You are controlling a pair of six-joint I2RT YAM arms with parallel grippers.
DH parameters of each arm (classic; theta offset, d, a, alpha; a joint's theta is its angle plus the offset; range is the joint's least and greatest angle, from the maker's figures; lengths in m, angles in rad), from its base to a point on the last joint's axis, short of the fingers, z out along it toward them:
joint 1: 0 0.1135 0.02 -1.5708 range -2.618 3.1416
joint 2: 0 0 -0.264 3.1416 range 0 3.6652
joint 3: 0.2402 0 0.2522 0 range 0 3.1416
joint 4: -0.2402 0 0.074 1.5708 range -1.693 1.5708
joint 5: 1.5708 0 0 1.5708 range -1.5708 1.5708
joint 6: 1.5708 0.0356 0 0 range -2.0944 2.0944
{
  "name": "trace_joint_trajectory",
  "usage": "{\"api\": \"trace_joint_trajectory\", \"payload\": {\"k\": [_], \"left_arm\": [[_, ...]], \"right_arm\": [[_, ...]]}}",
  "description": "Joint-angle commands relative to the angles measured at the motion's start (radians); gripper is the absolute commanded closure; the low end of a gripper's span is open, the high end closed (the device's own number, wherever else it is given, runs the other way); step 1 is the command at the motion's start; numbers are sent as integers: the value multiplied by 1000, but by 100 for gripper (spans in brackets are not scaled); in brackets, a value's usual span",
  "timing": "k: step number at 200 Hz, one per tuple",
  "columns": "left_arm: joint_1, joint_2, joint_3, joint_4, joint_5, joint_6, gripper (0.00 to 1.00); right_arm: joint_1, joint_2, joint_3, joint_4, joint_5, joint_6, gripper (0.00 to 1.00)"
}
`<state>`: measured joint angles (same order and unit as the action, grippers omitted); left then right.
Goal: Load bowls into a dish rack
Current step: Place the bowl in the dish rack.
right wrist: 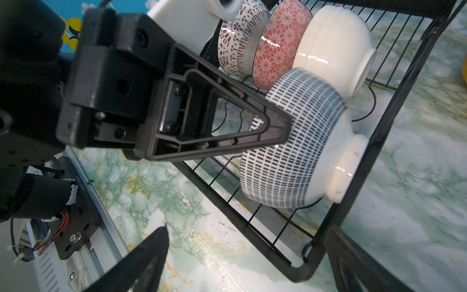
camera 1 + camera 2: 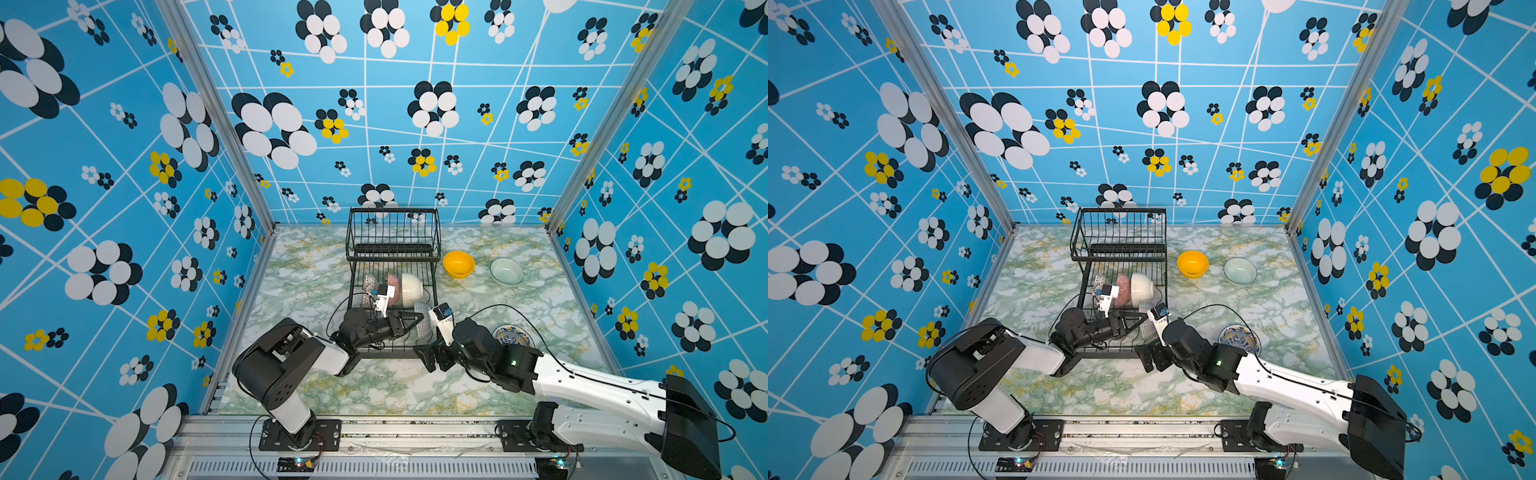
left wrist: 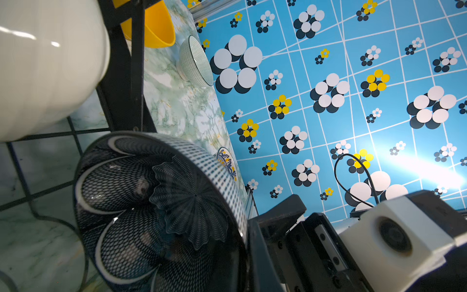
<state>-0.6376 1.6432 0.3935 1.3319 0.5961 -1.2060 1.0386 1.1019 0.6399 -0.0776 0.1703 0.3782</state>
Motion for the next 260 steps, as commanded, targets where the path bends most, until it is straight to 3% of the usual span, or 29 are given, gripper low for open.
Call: {"api": "trace_joint_trajectory", "payload": {"k": [1,147,260], "left_arm": [[6,-16,9,69,25,-19,100],[-42,54,70,69,15,-99,100],[-41,118,43,69,32,-62,100]], "right_arm": [[3,-2,24,24,33,8,0],[4,-43,-16,33,67,13,0],[3,-10,4,45,51,1,0]]}}
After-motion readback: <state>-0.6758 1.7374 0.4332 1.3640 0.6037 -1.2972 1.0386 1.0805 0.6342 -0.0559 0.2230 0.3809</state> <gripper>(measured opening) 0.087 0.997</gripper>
